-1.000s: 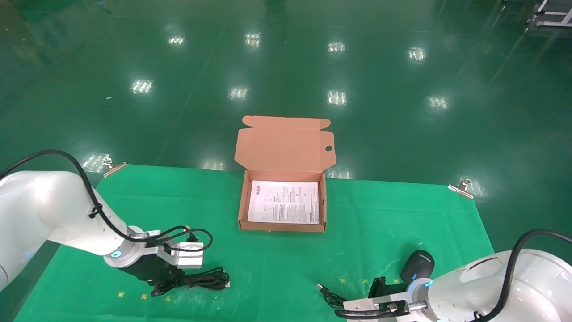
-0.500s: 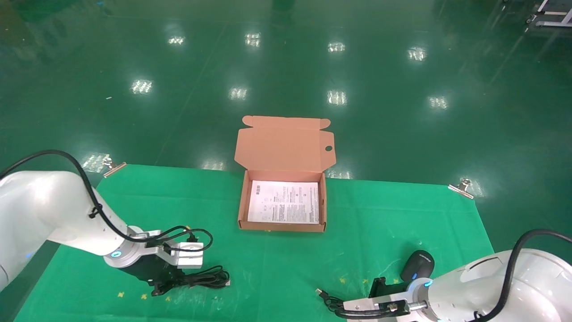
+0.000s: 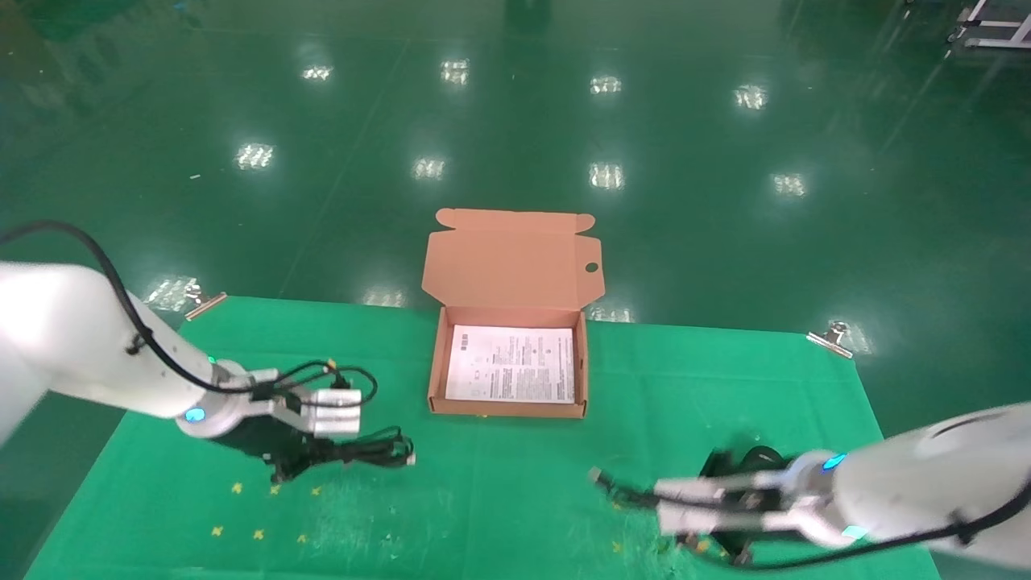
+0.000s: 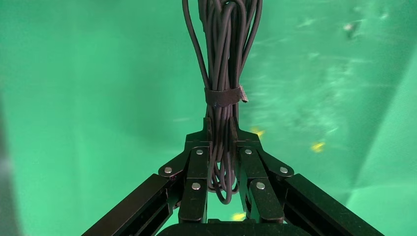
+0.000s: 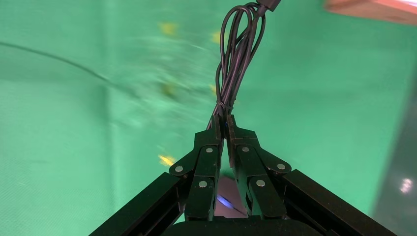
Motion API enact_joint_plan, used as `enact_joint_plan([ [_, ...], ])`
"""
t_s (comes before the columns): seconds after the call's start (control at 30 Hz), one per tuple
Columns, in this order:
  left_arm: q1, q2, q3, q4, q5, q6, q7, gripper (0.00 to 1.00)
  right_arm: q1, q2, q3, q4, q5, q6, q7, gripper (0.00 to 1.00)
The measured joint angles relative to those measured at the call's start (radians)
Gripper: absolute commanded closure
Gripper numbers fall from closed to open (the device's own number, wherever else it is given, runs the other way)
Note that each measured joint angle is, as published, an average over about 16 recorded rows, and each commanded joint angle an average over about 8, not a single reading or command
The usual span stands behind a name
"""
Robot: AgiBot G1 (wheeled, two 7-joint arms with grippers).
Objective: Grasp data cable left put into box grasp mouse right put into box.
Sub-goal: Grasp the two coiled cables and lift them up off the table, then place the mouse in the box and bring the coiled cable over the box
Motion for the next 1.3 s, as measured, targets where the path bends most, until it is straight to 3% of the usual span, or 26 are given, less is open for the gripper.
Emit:
enact_joint_plan([
  [0.37, -0.057, -0.091, -0.001, -0.223, 0.087, -0.010, -0.098, 1.00, 0.119, 0.072, 0.088, 0.005, 0.018, 0.023, 0.035, 1.00],
  [0.63, -0.101, -0.133, -0.006, -0.388, 0.180, -0.019, -0.203, 1.00, 0.197, 0.072, 0.143, 0.003, 0.006, 0.071, 0.070, 1.00],
  [0.9, -0.145, -0.122, -0.019, -0.458, 0.259, -0.057, -0.275, 1.00, 0.264, -0.008, 0.183, -0.021, 0.005, 0.148, 0.089, 1.00],
  [1.3, -0.215, -0.045, -0.033, -0.365, 0.341, -0.157, -0.290, 1.00, 0.365, -0.200, 0.205, -0.169, -0.006, 0.274, 0.053, 1.00],
])
